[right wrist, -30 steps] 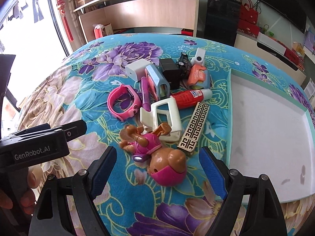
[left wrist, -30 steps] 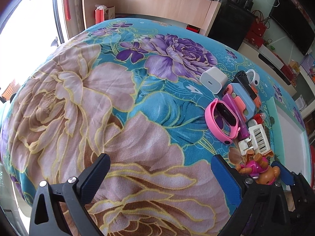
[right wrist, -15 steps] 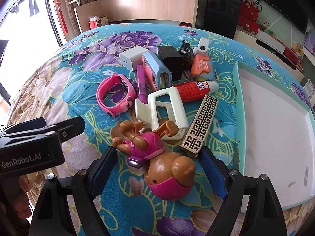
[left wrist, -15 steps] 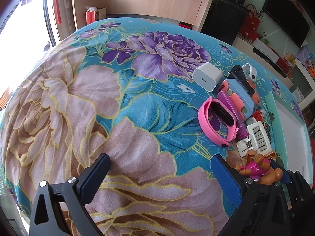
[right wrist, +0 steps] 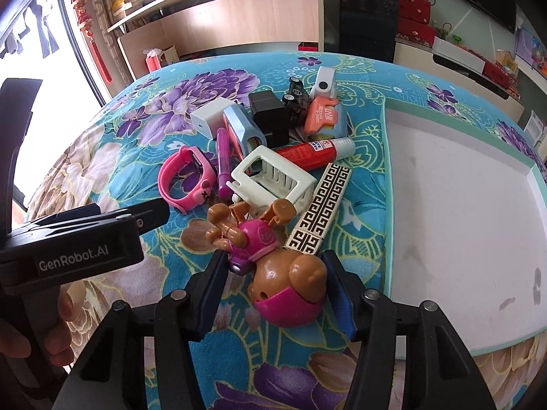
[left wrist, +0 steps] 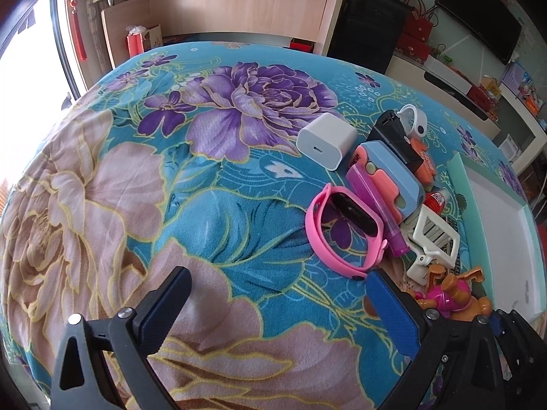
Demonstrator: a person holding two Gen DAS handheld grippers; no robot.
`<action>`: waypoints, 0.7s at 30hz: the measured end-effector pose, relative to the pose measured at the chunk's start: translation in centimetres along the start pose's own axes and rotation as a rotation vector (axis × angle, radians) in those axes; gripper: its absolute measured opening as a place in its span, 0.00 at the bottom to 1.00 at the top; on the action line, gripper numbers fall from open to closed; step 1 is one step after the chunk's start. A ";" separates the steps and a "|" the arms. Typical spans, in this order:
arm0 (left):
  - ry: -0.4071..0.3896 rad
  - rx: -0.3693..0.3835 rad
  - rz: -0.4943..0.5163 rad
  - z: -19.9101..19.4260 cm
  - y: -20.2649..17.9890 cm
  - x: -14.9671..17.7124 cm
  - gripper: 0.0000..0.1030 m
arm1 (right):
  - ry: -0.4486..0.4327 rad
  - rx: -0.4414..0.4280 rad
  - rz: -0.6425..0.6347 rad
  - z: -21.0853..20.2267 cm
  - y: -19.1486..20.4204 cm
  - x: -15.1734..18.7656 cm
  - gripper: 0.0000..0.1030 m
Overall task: Organize rigid objects
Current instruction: 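Reach the right gripper to the pink toy dog and grasp it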
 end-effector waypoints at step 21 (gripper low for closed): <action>-0.074 -0.027 0.147 1.6 -4.4 -2.1 0.59 | -0.114 -0.095 0.135 -3.5 -4.0 -1.7 0.55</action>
Point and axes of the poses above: each gripper's, at about its wrist camera, not at the fingertips, and z roughly the way its jaws point, y to its left, x to its underside, the point moved 5 cm from there along z, roughly the way its jaws point, and after that the axes turned 11 degrees about y, right-handed, at the moved point
